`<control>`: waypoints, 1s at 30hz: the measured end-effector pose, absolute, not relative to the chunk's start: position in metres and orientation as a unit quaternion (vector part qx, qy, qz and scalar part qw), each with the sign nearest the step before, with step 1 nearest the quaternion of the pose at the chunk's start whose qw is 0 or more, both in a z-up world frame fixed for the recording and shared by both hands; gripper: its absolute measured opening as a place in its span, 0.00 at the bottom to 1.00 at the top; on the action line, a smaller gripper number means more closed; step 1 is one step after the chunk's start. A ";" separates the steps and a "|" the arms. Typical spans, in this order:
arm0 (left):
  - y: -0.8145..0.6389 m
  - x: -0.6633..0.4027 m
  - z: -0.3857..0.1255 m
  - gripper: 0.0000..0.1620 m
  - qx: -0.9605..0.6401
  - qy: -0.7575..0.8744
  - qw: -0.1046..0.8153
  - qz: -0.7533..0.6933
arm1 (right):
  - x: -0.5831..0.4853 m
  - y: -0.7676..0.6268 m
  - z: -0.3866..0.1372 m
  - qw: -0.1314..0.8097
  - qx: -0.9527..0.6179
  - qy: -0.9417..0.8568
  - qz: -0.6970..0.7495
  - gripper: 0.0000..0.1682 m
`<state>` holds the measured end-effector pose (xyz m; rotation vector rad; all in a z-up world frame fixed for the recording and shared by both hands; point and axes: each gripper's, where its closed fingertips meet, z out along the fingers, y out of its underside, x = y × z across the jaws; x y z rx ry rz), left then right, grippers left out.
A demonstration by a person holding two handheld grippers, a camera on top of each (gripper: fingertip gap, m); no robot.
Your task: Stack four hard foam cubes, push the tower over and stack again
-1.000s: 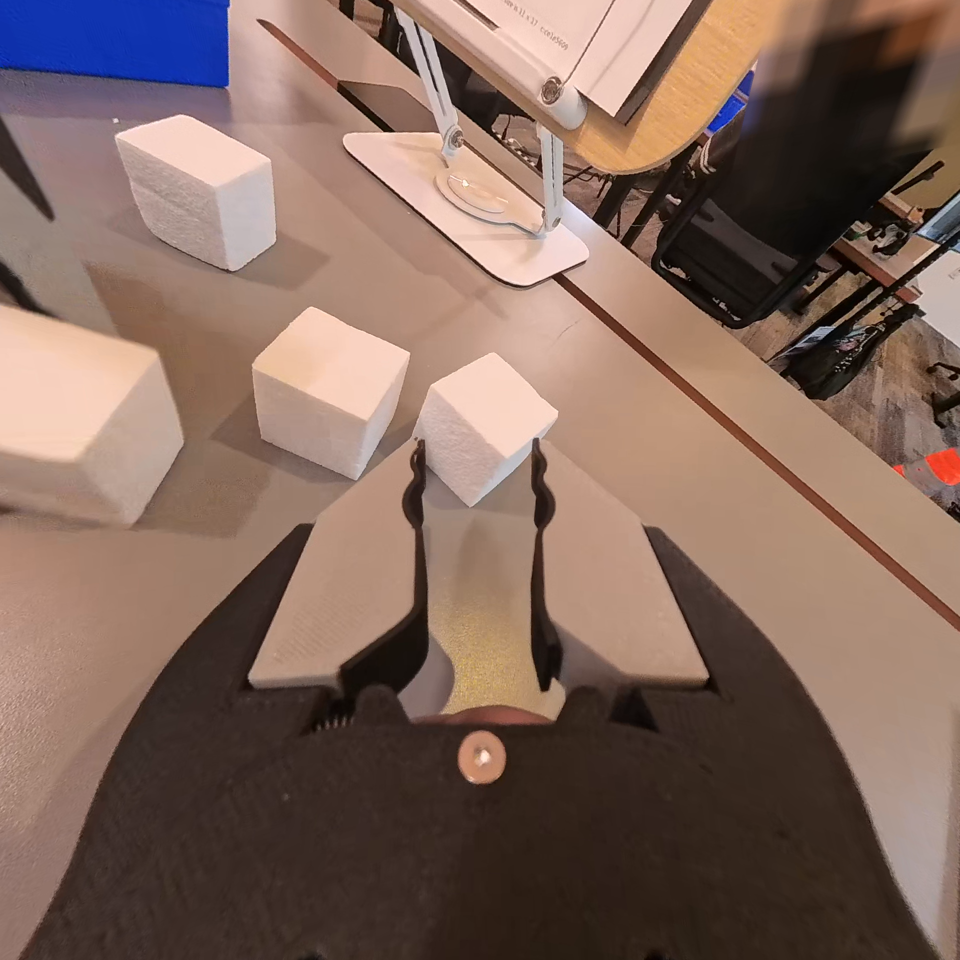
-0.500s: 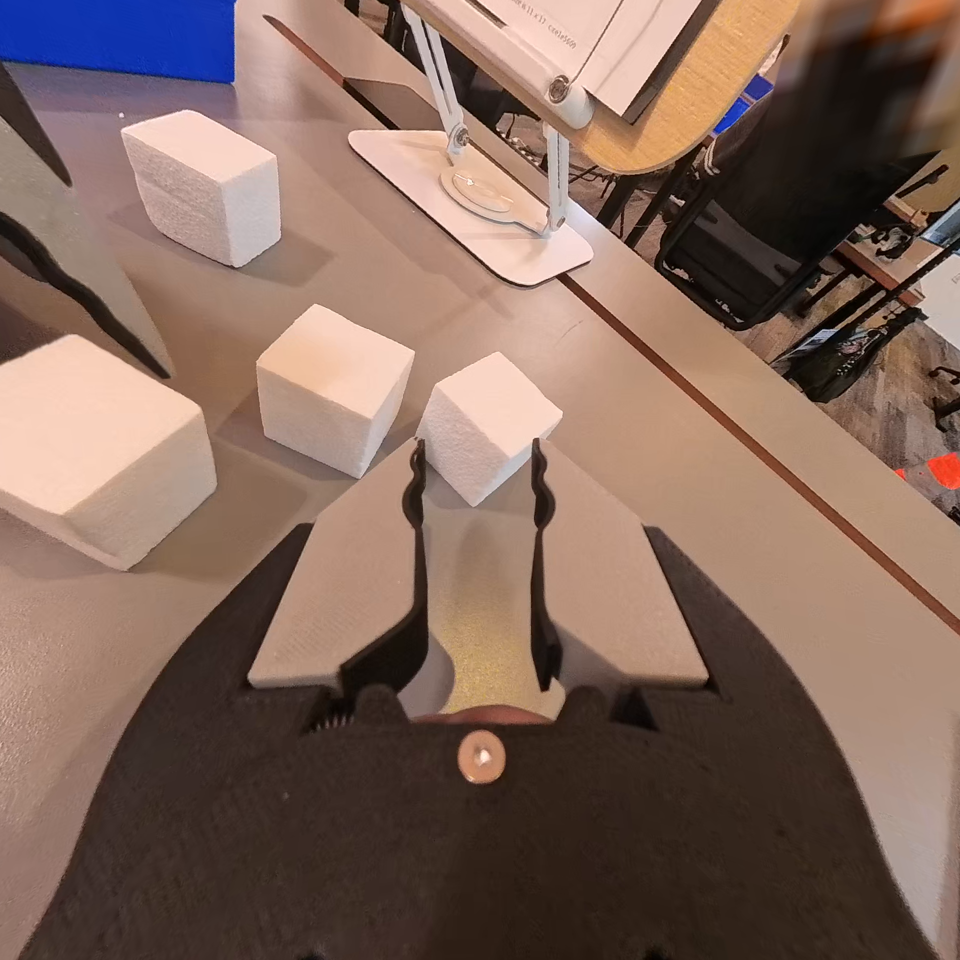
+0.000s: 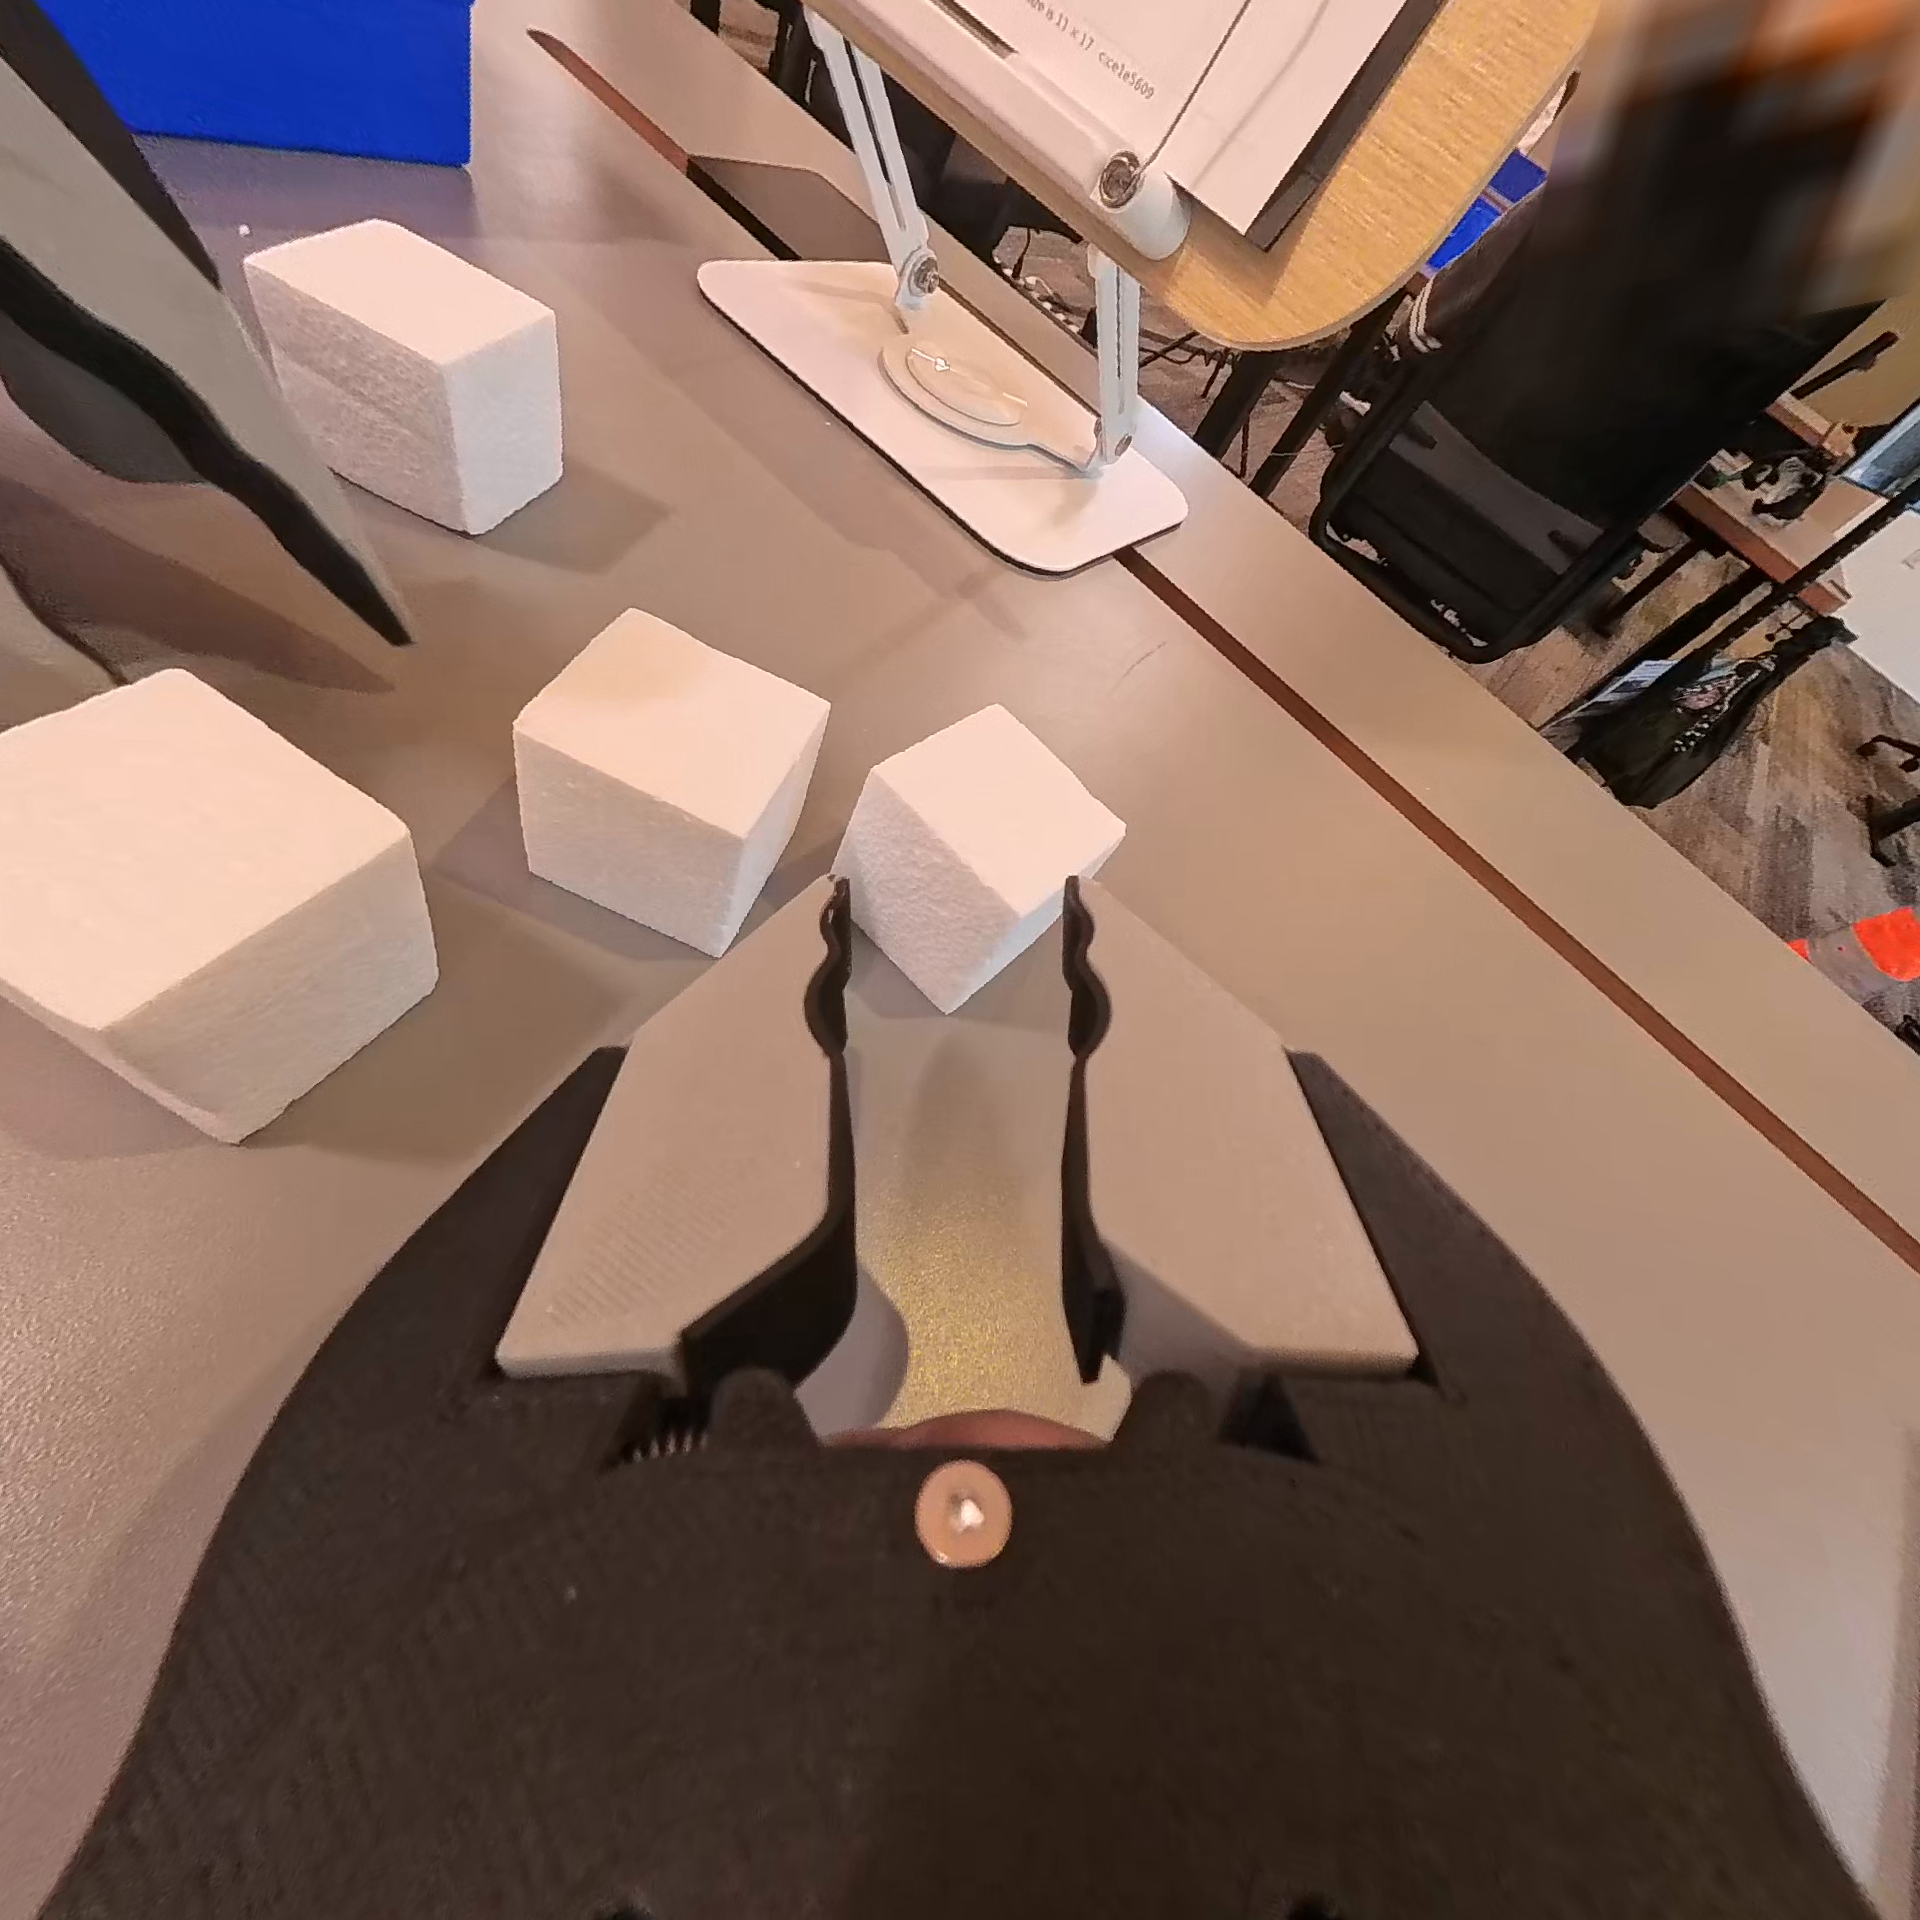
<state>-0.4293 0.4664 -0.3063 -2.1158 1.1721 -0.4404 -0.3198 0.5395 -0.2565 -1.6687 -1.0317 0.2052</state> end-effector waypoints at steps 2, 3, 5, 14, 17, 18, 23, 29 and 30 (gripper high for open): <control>0.468 -0.428 -0.306 0.34 -0.811 0.447 0.340 -0.161 | -0.320 0.540 -0.256 0.552 -0.705 -0.436 0.086 0.23; 0.470 -0.427 -0.305 0.34 -0.812 0.443 0.345 -0.161 | -0.320 0.540 -0.257 0.552 -0.706 -0.436 0.087 0.23; 0.474 -0.421 -0.303 0.34 -0.814 0.429 0.356 -0.165 | -0.320 0.540 -0.258 0.551 -0.706 -0.437 0.086 0.23; 0.470 -0.423 -0.303 0.35 -0.818 0.426 0.343 -0.179 | -0.318 0.541 -0.258 0.550 -0.708 -0.434 0.086 0.23; 0.466 -0.424 -0.294 0.35 -0.806 0.434 0.353 -0.194 | -0.319 0.541 -0.260 0.548 -0.710 -0.434 0.086 0.23; 0.463 -0.421 -0.290 0.35 -0.796 0.443 0.357 -0.204 | -0.319 0.541 -0.260 0.548 -0.709 -0.434 0.086 0.23; 0.440 -0.410 -0.280 0.35 -0.753 0.498 0.361 -0.235 | -0.319 0.541 -0.258 0.550 -0.708 -0.434 0.087 0.23; 0.429 -0.400 -0.293 0.38 -0.745 0.529 0.333 -0.233 | -0.319 0.541 -0.259 0.550 -0.708 -0.434 0.087 0.23; 0.427 -0.399 -0.295 0.38 -0.744 0.533 0.328 -0.233 | -0.319 0.541 -0.259 0.550 -0.708 -0.434 0.087 0.23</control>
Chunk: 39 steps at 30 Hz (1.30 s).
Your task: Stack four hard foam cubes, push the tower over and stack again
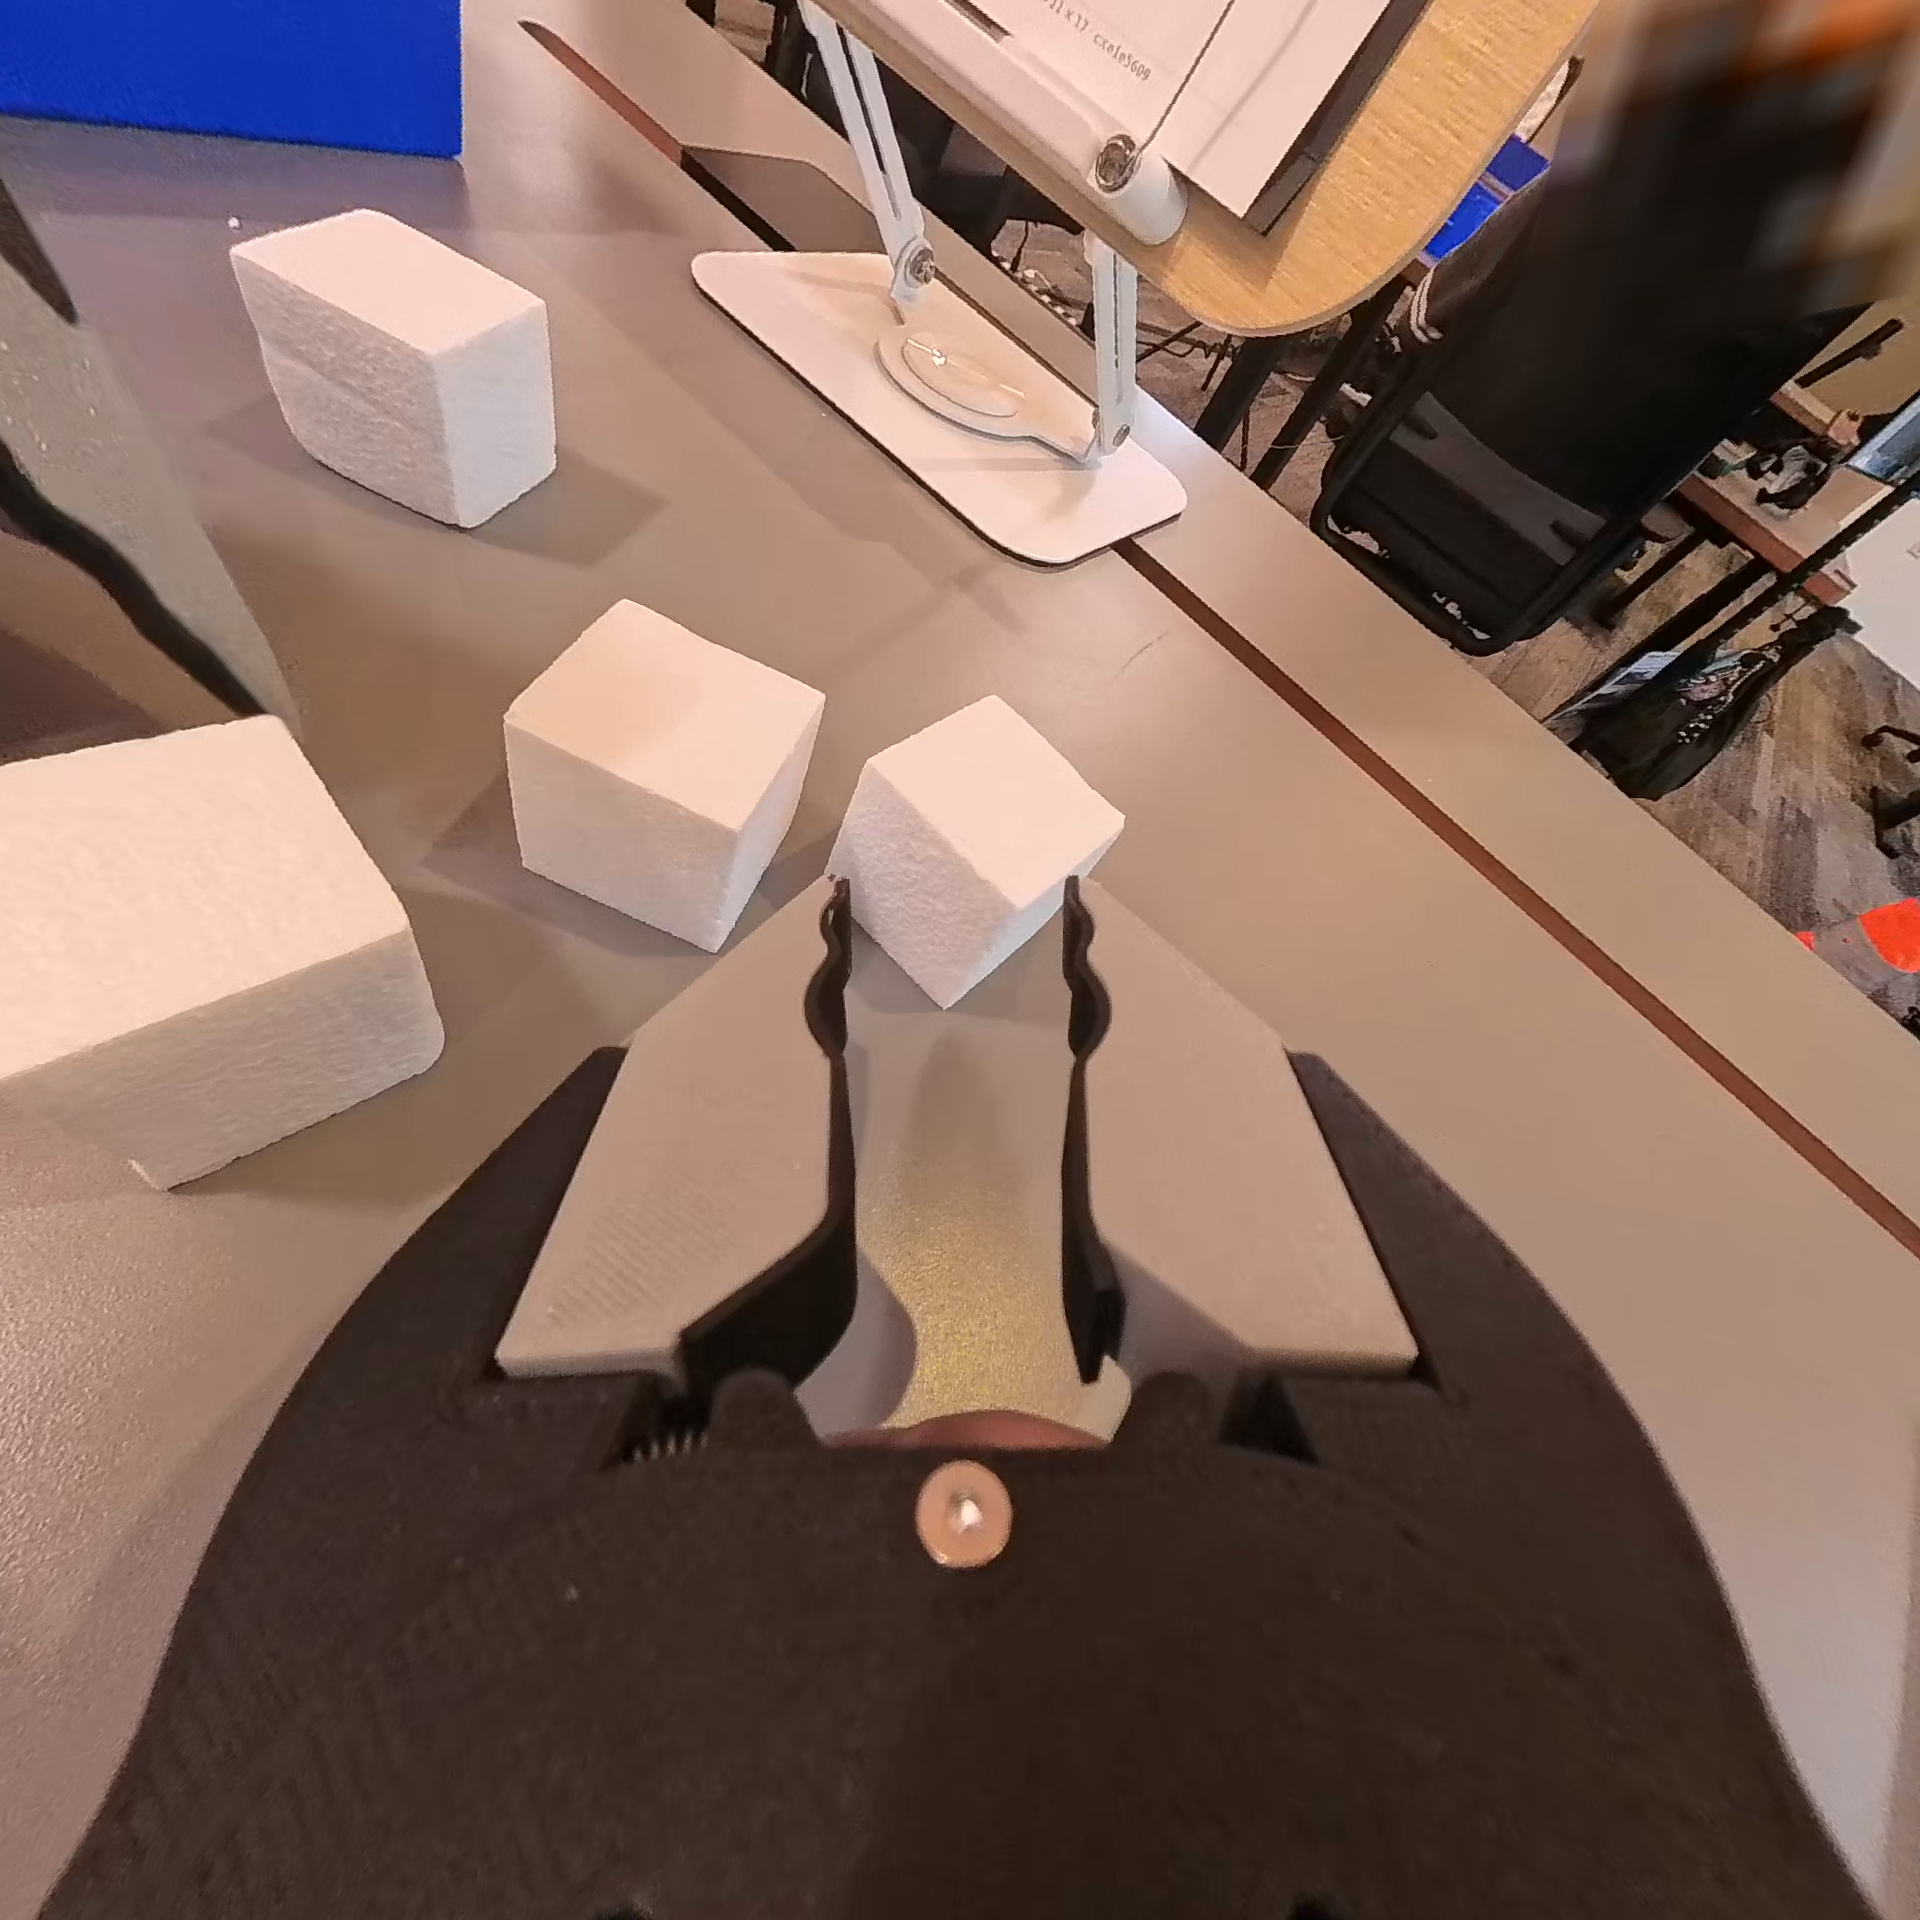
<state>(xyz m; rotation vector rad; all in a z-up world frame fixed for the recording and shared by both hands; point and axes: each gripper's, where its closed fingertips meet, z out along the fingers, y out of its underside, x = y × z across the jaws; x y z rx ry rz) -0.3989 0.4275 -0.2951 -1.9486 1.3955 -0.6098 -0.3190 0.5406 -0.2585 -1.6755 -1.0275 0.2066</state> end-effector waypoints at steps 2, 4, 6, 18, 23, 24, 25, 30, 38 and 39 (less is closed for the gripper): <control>0.426 -0.396 -0.298 0.38 -0.743 0.539 0.323 -0.231 | -0.319 0.540 -0.259 0.550 -0.708 -0.434 0.088 0.23; 0.425 -0.395 -0.300 0.38 -0.742 0.541 0.320 -0.232 | -0.320 0.540 -0.260 0.548 -0.709 -0.435 0.089 0.23; 0.425 -0.394 -0.303 0.38 -0.746 0.540 0.316 -0.229 | -0.320 0.540 -0.261 0.547 -0.709 -0.436 0.090 0.23; 0.422 -0.384 -0.308 0.38 -0.741 0.552 0.314 -0.219 | -0.323 0.538 -0.267 0.539 -0.713 -0.438 0.093 0.23; 0.421 -0.389 -0.302 0.38 -0.741 0.548 0.316 -0.226 | -0.328 0.534 -0.268 0.536 -0.710 -0.443 0.109 0.24; 0.421 -0.391 -0.300 0.38 -0.740 0.547 0.316 -0.229 | -0.330 0.533 -0.268 0.536 -0.709 -0.444 0.116 0.25; 0.421 -0.394 -0.298 0.38 -0.741 0.545 0.319 -0.230 | -0.333 0.531 -0.267 0.536 -0.706 -0.445 0.126 0.26; 0.427 -0.402 -0.271 0.38 -0.732 0.518 0.362 -0.255 | -0.350 0.519 -0.265 0.528 -0.702 -0.440 0.187 0.37; 0.463 -0.423 -0.218 0.38 -0.729 0.386 0.480 -0.298 | -0.367 0.515 -0.267 0.498 -0.721 -0.416 0.243 0.43; 0.471 -0.429 -0.218 0.38 -0.739 0.365 0.486 -0.288 | -0.369 0.516 -0.268 0.492 -0.726 -0.415 0.242 0.44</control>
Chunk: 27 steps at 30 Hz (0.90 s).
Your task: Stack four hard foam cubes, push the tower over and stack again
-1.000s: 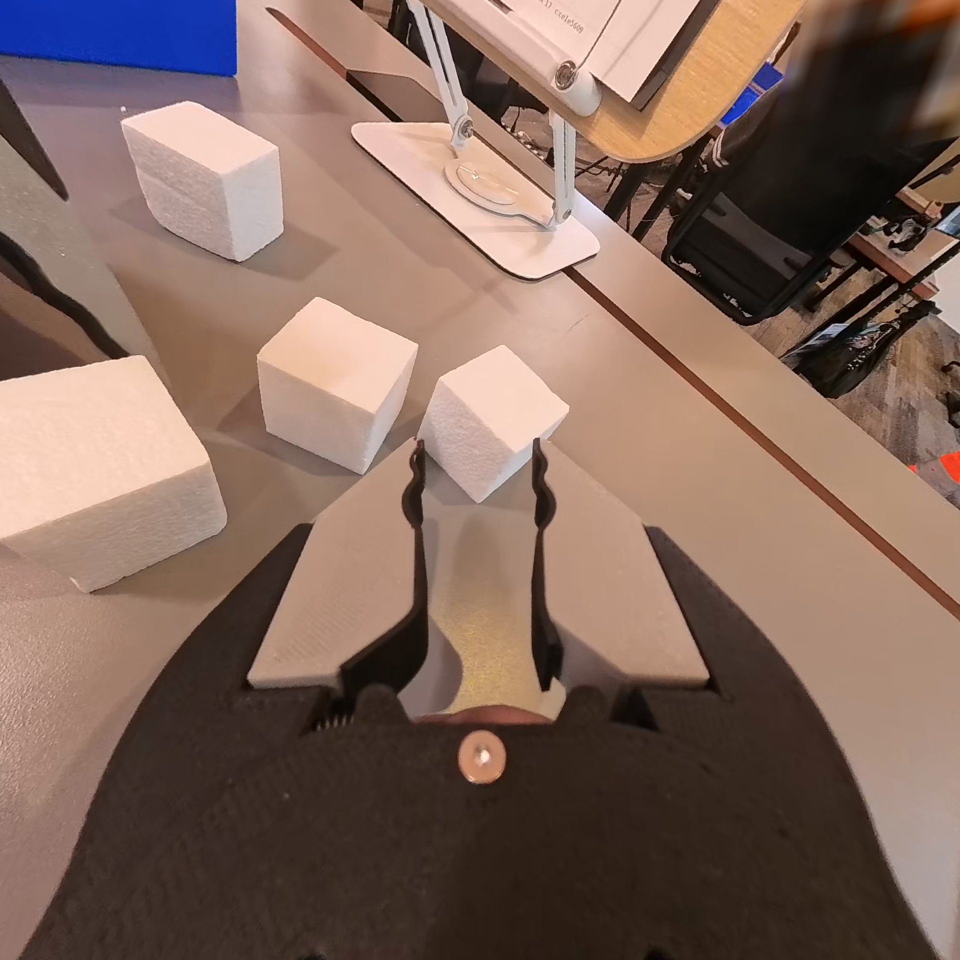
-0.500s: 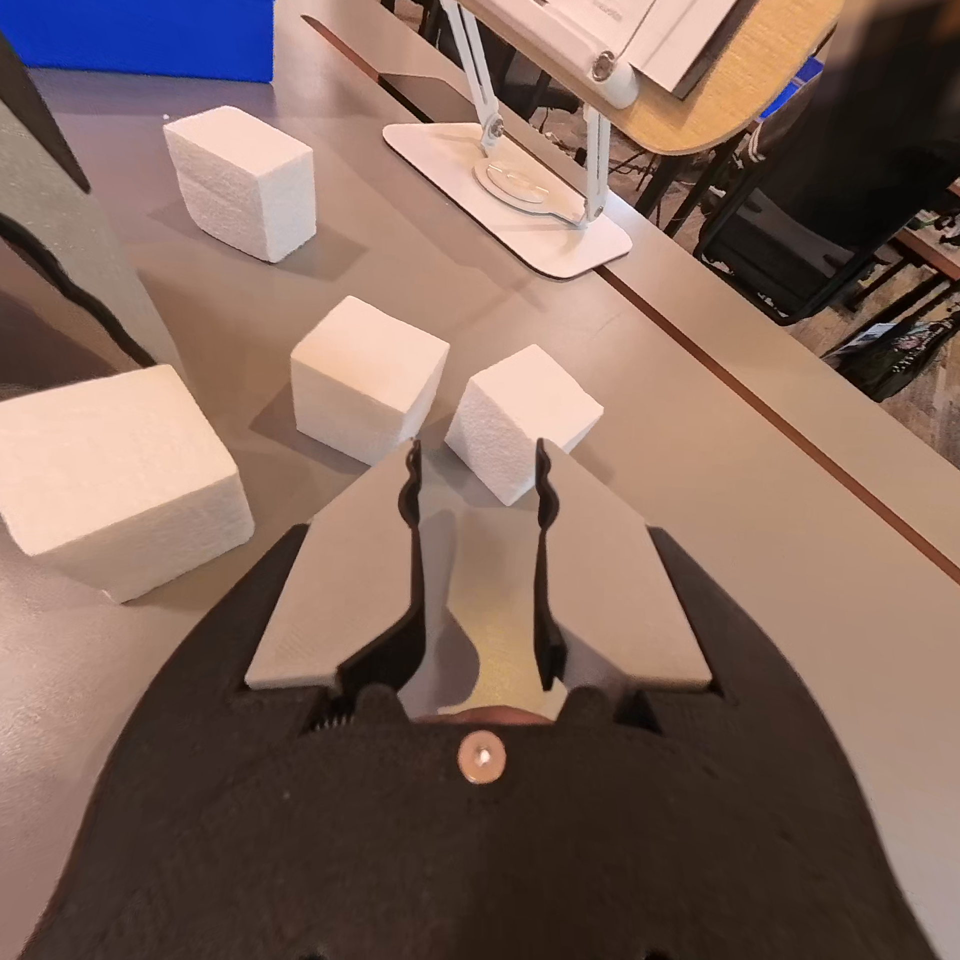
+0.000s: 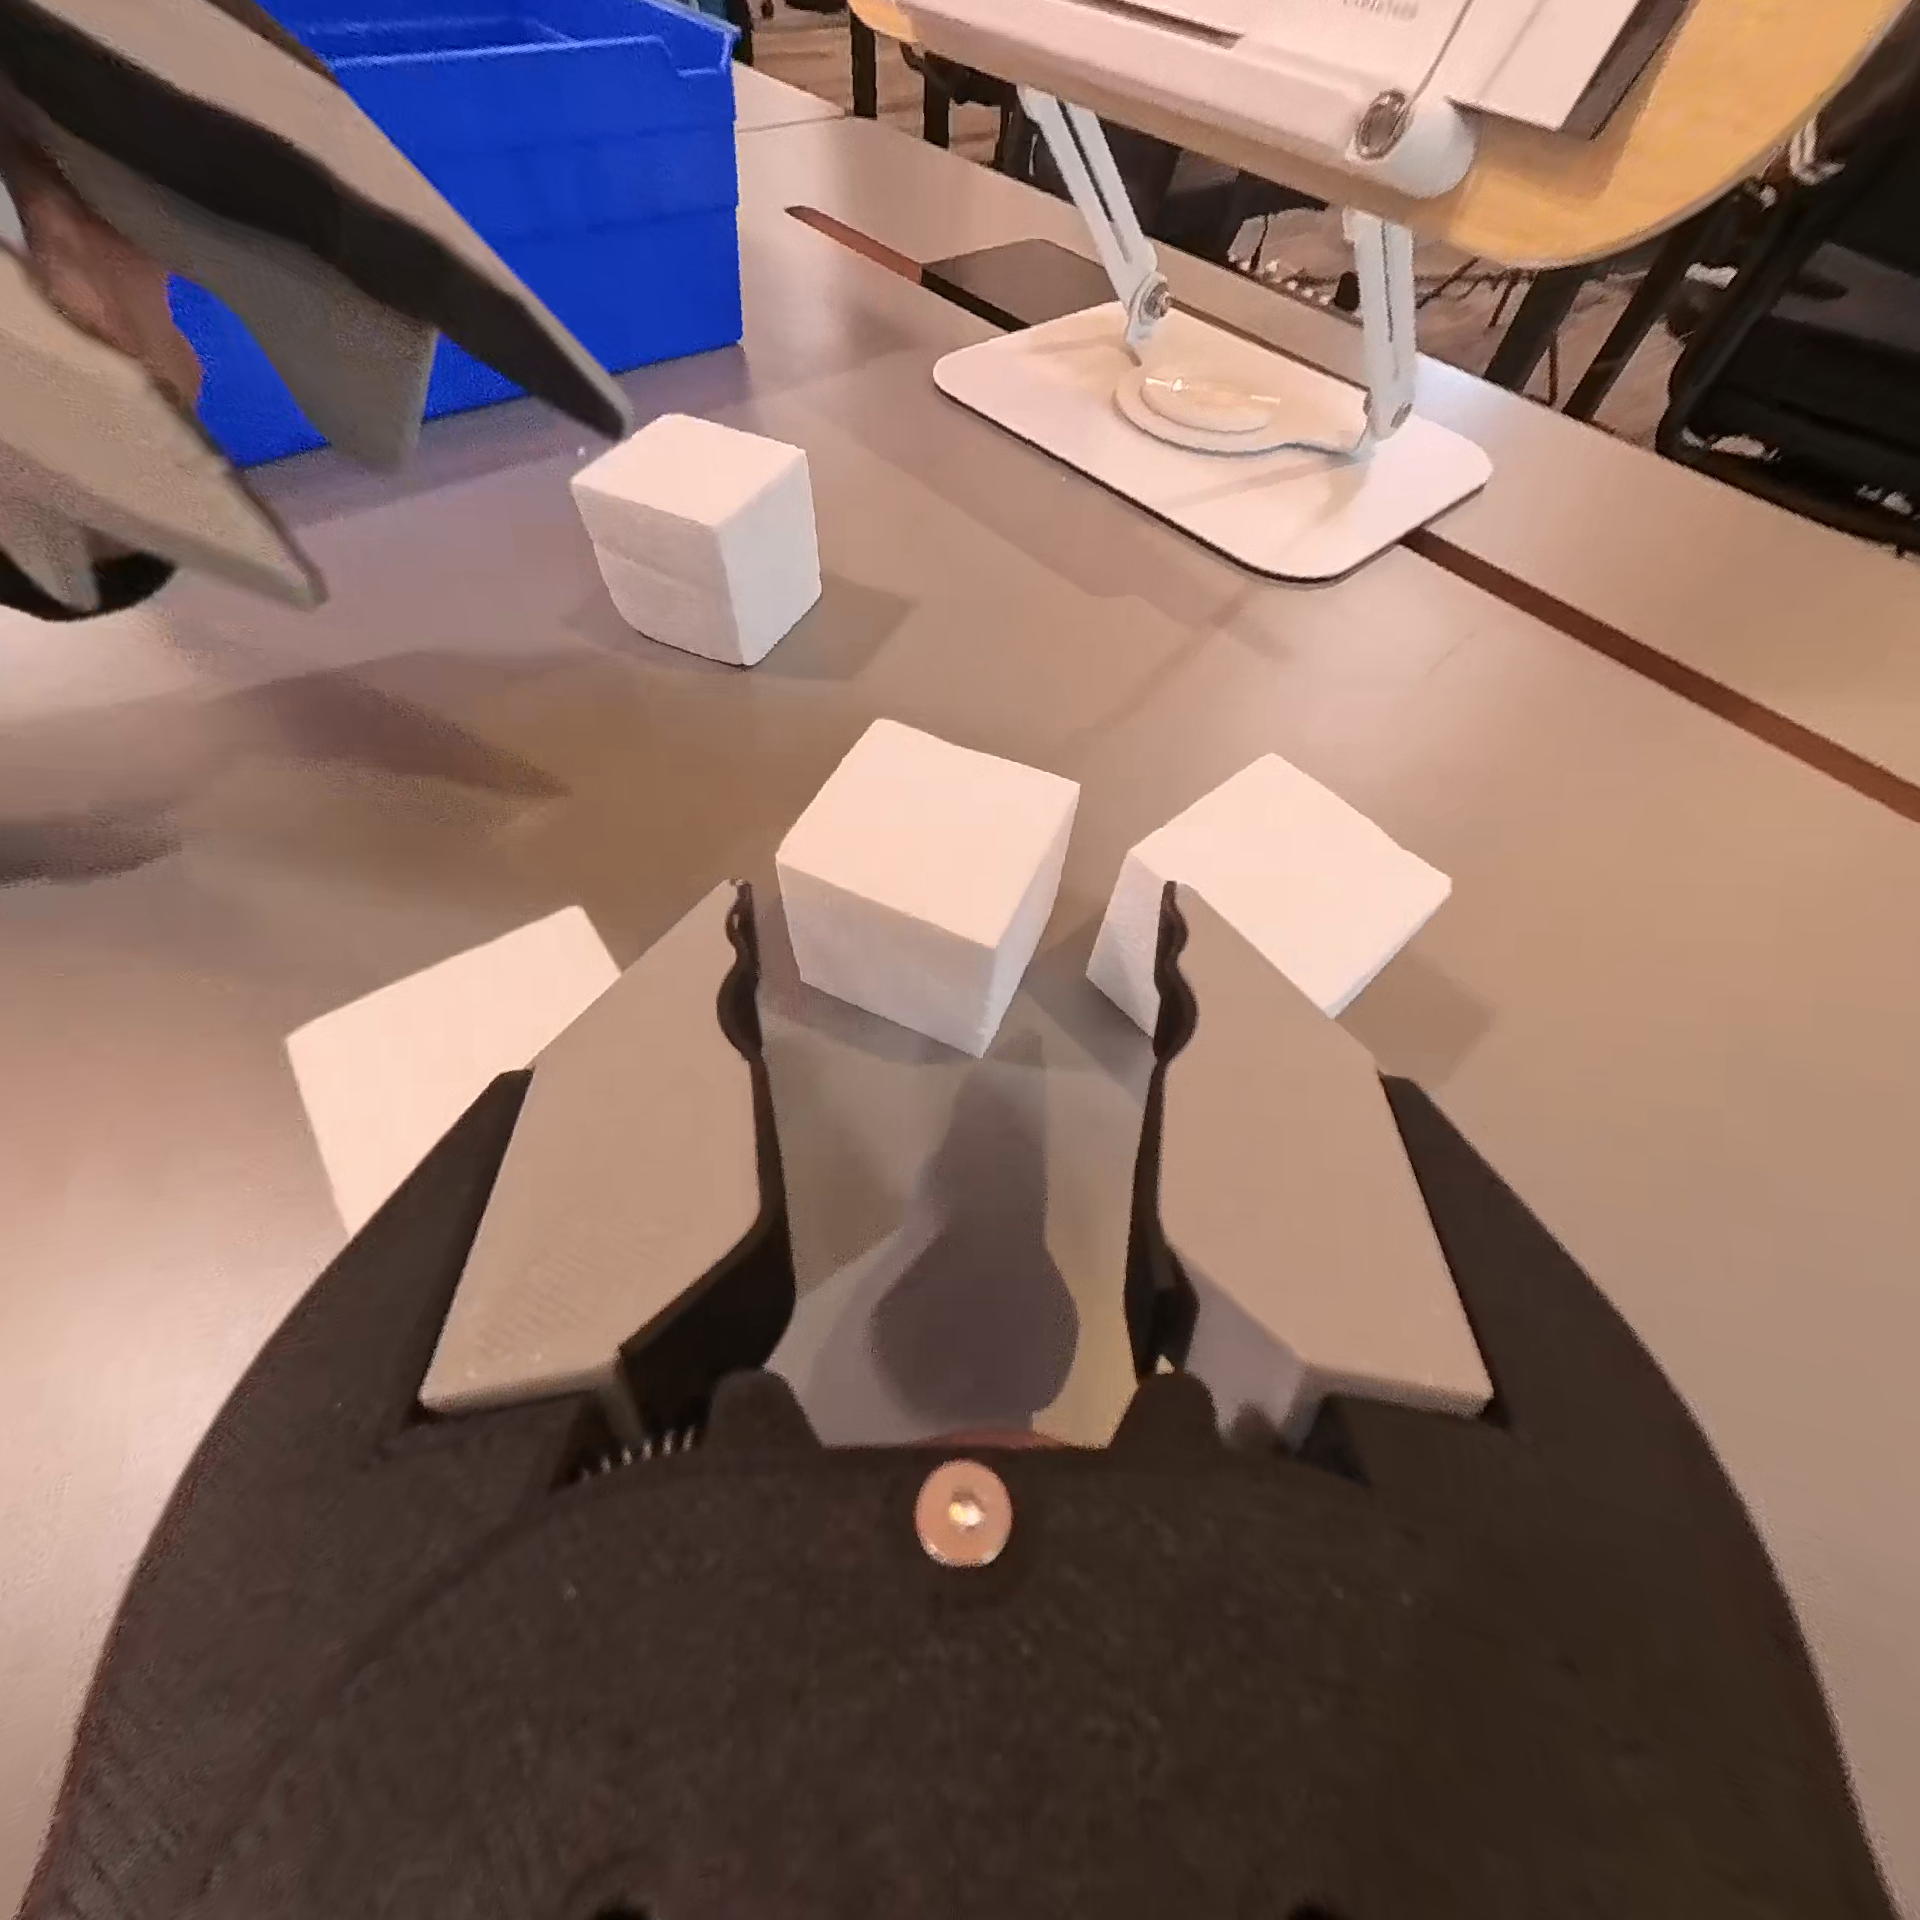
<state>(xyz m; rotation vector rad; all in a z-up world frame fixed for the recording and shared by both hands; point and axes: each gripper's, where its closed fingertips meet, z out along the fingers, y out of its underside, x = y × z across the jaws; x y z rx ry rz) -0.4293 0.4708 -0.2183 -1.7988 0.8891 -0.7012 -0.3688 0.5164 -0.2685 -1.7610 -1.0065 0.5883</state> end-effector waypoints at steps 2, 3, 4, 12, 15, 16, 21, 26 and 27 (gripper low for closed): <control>0.483 -0.441 -0.221 0.37 -0.756 0.334 0.495 -0.266 | -0.374 0.519 -0.272 0.484 -0.731 -0.418 0.237 0.45; 0.486 -0.444 -0.222 0.36 -0.761 0.325 0.496 -0.263 | -0.376 0.521 -0.274 0.482 -0.734 -0.419 0.232 0.45; 0.488 -0.446 -0.224 0.36 -0.766 0.316 0.495 -0.262 | -0.378 0.523 -0.276 0.480 -0.737 -0.419 0.225 0.45; 0.493 -0.448 -0.236 0.35 -0.784 0.309 0.479 -0.247 | -0.387 0.526 -0.292 0.443 -0.751 -0.449 0.192 0.34; 0.493 -0.448 -0.239 0.35 -0.787 0.315 0.475 -0.235 | -0.383 0.525 -0.289 0.458 -0.739 -0.460 0.183 0.33; 0.493 -0.447 -0.240 0.35 -0.787 0.316 0.474 -0.234 | -0.382 0.524 -0.286 0.464 -0.733 -0.461 0.187 0.33; 0.494 -0.448 -0.241 0.34 -0.790 0.314 0.471 -0.234 | -0.373 0.511 -0.257 0.479 -0.698 -0.466 0.259 0.34; 0.495 -0.449 -0.240 0.34 -0.791 0.307 0.473 -0.239 | -0.369 0.474 -0.228 0.456 -0.638 -0.512 0.352 0.34; 0.495 -0.449 -0.241 0.34 -0.791 0.307 0.472 -0.238 | -0.369 0.469 -0.223 0.457 -0.625 -0.524 0.355 0.33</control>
